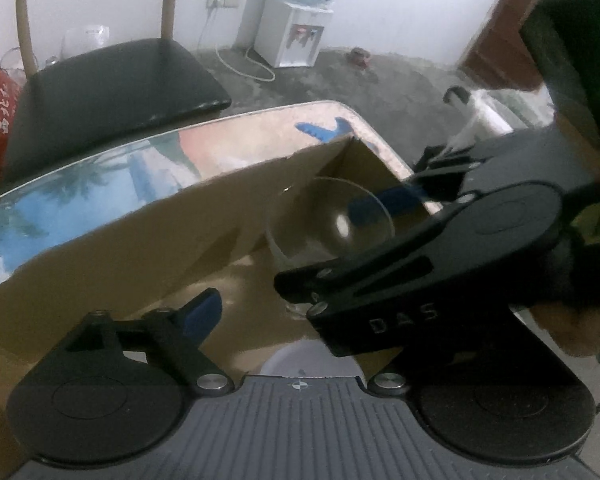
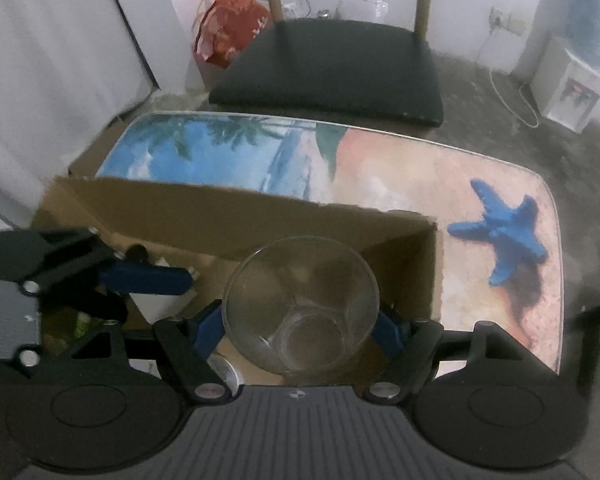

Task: Organize rigid objects
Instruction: 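Lift the glass cup with the right gripper up over the box, then lower the glass cup into the box and open the right gripper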

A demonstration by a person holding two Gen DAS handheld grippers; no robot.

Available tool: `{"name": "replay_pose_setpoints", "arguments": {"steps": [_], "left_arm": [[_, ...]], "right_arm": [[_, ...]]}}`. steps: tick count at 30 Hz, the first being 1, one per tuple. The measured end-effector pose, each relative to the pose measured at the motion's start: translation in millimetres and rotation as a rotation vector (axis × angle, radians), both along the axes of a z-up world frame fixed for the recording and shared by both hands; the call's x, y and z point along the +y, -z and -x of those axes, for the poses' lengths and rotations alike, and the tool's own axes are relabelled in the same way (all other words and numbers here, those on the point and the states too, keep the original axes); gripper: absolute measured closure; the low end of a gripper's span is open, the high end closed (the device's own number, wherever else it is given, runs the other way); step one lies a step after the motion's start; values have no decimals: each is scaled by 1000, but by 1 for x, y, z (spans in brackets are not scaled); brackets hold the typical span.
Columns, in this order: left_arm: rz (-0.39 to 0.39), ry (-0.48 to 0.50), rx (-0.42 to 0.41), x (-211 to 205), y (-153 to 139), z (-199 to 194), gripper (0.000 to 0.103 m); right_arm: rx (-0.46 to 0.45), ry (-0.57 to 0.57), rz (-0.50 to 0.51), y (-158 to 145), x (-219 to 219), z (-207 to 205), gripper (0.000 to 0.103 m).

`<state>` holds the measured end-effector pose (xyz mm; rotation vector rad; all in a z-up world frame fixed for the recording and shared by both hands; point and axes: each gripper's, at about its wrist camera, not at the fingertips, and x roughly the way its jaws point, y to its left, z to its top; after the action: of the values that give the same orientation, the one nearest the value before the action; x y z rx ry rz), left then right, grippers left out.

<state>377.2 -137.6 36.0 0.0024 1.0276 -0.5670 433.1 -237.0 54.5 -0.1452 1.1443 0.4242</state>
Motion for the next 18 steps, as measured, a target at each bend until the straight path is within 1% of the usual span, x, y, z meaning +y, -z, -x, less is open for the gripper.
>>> {"name": "replay_pose_setpoints", "arguments": {"steps": [2,4,6,9,12,14,17,18], "left_arm": [[-12,2,-14,0,-1,3,16],[-25,-2,-26,0,-3,5,12],[-34,-11,-53,0,-7,10,5],[-37,-31,-86,4,-14,16,3],[-33,-70,-94,10,-22,21,2],[-16,-80,-104,16,-30,28,2],[-10,-95,-151,22,-48,44,2],[-7,-100,-168,24,-54,49,2]], "right_arm": [[7,-6,35,1,5,0,24],[1,-11,70,3,10,1,24],[-6,-17,93,4,12,4,24],[-20,-7,104,3,12,8,24],[-31,14,95,-3,6,11,24],[-37,29,54,-13,1,16,24],[-90,49,8,-39,-9,33,24],[-109,59,-24,-50,-14,42,24]]}}
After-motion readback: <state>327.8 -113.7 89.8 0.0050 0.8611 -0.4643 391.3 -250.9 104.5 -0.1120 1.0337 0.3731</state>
